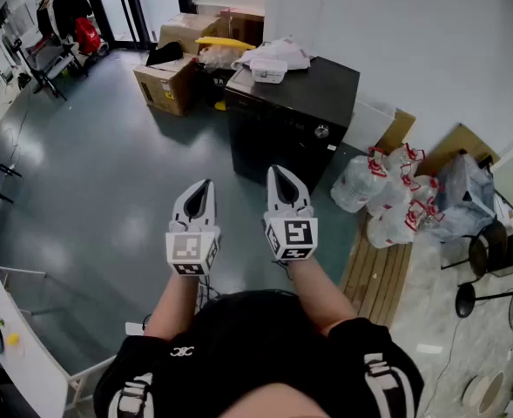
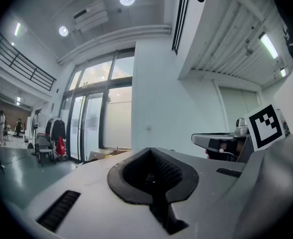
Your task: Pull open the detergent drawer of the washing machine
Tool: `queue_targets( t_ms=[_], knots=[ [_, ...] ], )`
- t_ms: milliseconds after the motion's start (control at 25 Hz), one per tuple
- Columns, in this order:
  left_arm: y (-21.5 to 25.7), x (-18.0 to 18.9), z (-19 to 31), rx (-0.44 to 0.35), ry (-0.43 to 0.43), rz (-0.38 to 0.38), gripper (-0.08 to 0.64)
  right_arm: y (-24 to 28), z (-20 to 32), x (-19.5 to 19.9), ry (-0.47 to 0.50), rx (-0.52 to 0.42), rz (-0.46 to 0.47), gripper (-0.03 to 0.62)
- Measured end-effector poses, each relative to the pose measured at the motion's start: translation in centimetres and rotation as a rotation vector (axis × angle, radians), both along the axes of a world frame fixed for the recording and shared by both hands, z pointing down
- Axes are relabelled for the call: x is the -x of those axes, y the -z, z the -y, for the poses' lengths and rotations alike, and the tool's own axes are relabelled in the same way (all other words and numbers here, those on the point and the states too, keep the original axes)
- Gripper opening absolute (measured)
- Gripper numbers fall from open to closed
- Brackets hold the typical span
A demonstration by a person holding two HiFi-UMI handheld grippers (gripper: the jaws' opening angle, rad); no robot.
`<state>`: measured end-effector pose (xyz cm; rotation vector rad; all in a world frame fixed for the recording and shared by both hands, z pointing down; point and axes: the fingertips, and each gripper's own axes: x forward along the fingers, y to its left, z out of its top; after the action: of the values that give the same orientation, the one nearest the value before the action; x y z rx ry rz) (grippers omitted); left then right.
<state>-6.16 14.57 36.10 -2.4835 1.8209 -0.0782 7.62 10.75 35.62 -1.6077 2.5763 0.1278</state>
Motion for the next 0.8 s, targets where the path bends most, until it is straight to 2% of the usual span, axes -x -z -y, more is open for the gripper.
queue_targets(
  t_ms=[320, 800],
  knots=[
    [-0.4, 1.0, 0.1, 0.000, 0.002, 0.022, 0.002, -0.3, -0.3, 1.4, 0.005, 0.003, -0.016, 0.002],
    [-2.1, 4.6, 0.1, 0.017, -0.031, 0.005, 0.002, -1.4, -1.2, 4.3, -0.038, 0.008, -0.040, 0.002]
  ],
)
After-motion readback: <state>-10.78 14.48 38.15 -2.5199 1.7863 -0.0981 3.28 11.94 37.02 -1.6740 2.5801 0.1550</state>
